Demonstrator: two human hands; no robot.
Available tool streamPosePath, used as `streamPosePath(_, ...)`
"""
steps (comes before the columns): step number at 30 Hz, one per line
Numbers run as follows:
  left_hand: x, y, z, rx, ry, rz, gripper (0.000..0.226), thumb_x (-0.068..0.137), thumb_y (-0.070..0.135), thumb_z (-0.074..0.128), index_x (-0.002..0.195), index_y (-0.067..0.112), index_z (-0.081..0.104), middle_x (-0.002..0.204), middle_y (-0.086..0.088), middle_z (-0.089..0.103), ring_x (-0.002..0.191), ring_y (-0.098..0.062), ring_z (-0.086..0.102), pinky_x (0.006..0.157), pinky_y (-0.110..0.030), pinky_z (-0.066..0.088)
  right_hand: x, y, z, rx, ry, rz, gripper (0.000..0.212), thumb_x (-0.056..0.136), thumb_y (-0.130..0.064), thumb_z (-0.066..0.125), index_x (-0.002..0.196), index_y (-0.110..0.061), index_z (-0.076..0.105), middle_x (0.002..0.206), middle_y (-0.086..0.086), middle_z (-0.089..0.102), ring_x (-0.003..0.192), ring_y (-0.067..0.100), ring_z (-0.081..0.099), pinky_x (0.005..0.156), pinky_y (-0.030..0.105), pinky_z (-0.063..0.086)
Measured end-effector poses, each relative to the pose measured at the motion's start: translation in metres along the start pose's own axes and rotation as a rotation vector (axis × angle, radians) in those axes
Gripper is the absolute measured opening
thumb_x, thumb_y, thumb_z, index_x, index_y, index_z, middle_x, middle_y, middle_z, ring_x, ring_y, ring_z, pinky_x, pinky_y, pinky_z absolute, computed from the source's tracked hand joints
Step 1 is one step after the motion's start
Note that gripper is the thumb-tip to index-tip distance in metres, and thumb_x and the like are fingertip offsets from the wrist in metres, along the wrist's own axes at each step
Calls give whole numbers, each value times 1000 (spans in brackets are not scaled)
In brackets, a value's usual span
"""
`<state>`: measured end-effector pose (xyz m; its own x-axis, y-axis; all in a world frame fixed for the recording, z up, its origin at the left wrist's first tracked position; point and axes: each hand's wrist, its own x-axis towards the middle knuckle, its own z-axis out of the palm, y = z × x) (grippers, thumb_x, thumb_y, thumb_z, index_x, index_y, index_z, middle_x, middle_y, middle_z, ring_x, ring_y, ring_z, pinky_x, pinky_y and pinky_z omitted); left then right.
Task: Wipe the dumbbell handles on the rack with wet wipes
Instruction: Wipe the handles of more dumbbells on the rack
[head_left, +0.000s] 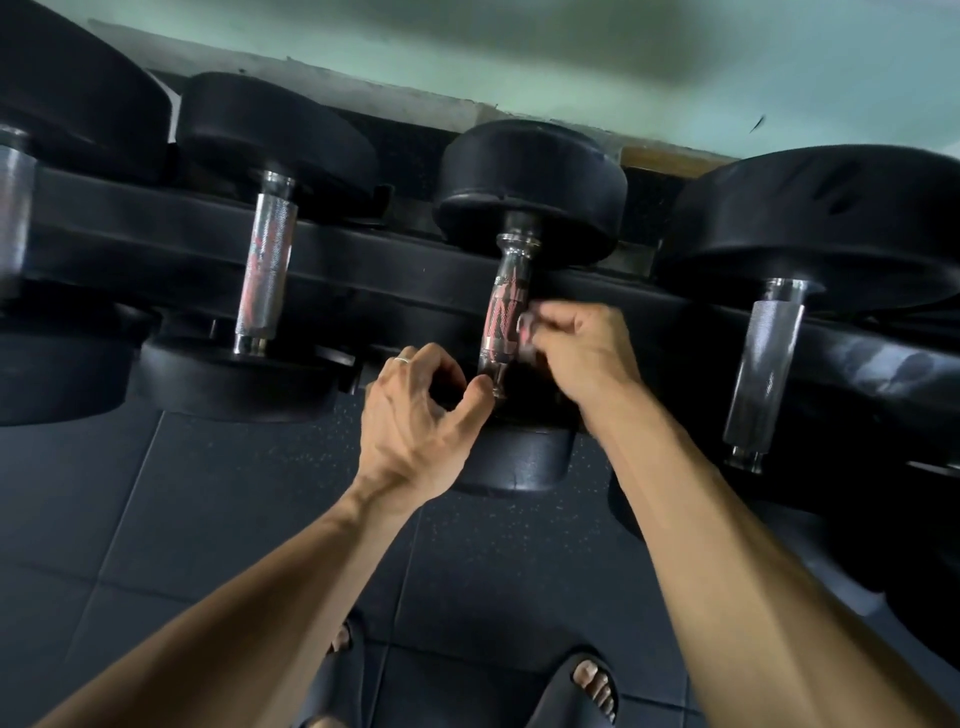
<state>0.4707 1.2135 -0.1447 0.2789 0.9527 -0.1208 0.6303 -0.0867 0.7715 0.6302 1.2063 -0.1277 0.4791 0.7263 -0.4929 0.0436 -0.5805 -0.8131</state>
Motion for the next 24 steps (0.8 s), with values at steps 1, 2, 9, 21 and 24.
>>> streamPosePath(1,0,0,0,1,0,1,31,70,58,45,65,28,49,71,10,55,75,-7,53,64,-25,37,10,-7,4,108,49,19,20,91,-2,66,100,-18,75,82,-4,74,74,8,72,78,27,60)
streamPosePath(2,0,0,0,5,1,3,32,70,58,45,65,27,49,71,10,54,75,-7,52,64,-23,36,19,-11,7,199,76,32,23,92,0,64,103,-16,75,80,-7,72,72,6,69,79,28,60)
streamPosePath(9,-1,1,0,15,-12,-8,33,69,58,43,66,26,50,70,12,53,78,-5,51,64,-14,32,4,-4,-3,342,-83,139,23,90,5,64,90,-16,74,87,9,74,76,18,66,72,24,59)
streamPosePath(21,0,2,0,14,-22,-7,28,70,57,43,63,30,46,69,12,52,78,-6,50,66,-14,32,32,-6,-3,657,-114,339,25,94,9,54,95,-13,66,72,3,75,64,12,71,61,27,60)
streamPosePath(24,-1,-1,0,25,-24,-12,27,70,58,42,63,31,45,70,12,52,78,-7,49,67,-14,31,40,-12,9,601,-81,359,29,95,7,52,91,-17,66,70,0,74,61,10,67,61,28,56)
